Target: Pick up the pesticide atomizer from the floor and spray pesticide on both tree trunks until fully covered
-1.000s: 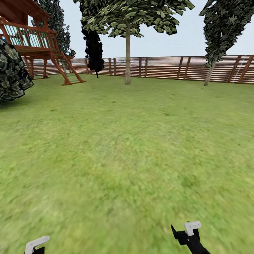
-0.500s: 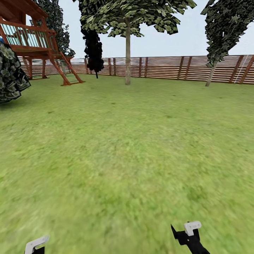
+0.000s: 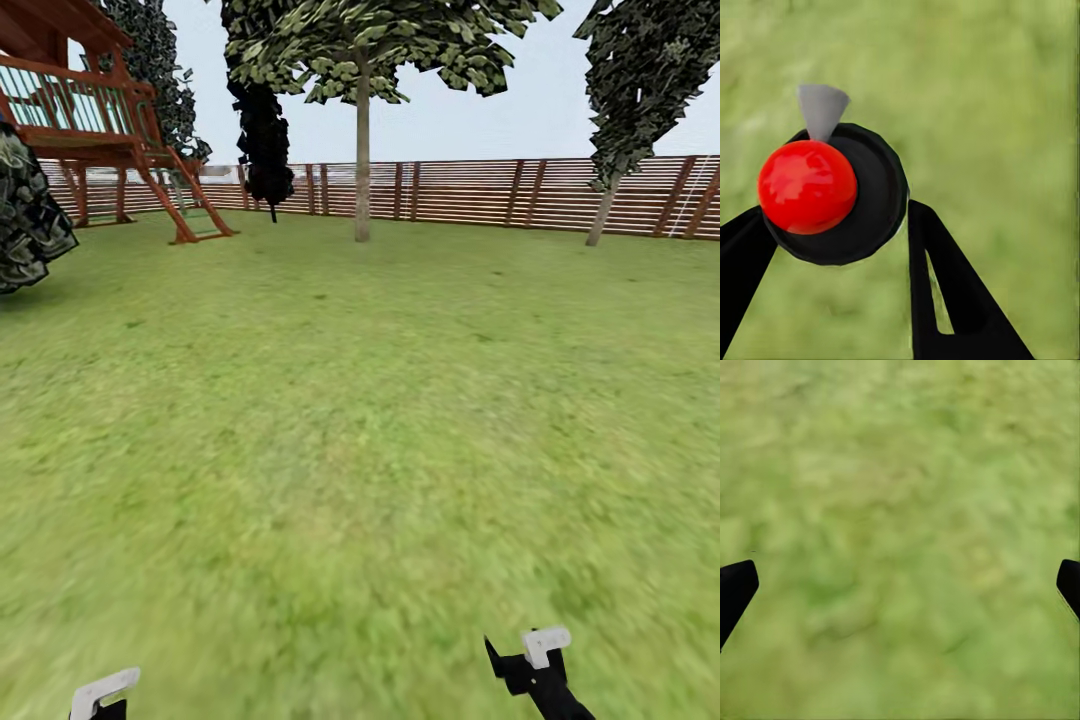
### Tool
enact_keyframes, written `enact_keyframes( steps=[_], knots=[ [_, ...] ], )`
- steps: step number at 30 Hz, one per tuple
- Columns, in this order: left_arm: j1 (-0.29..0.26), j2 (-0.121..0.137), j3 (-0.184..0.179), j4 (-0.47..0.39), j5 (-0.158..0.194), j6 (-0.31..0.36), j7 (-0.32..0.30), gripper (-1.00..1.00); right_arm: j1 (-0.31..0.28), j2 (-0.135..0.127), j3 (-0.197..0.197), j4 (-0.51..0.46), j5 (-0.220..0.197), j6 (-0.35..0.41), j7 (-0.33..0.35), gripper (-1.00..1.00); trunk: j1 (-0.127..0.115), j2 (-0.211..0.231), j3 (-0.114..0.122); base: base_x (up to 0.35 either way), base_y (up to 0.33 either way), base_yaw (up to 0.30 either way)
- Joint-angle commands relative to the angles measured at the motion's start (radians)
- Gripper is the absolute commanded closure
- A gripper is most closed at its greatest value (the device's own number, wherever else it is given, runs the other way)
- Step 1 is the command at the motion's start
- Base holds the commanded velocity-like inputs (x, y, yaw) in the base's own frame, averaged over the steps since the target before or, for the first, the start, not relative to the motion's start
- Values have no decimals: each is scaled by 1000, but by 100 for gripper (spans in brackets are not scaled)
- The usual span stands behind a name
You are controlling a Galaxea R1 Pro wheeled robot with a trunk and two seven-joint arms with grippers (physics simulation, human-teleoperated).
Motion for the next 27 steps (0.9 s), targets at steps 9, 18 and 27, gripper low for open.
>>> enact_keyframes(
  steps=[9, 18, 27],
  knots=[
    [-1, 0, 5, 1, -11, -4, 2, 100, -1, 0, -9, 1, 5, -3, 5, -100, 0, 0, -1, 341, 0, 0],
    [-1, 0, 5, 1, -11, -4, 2, 100, -1, 0, -9, 1, 6, -3, 5, -100, 0, 0, -1, 341, 0, 0],
    [-1, 0, 5, 1, -11, -4, 2, 100, -1, 0, -9, -1, 6, -3, 5, -100, 0, 0, -1, 341, 0, 0]
  ],
)
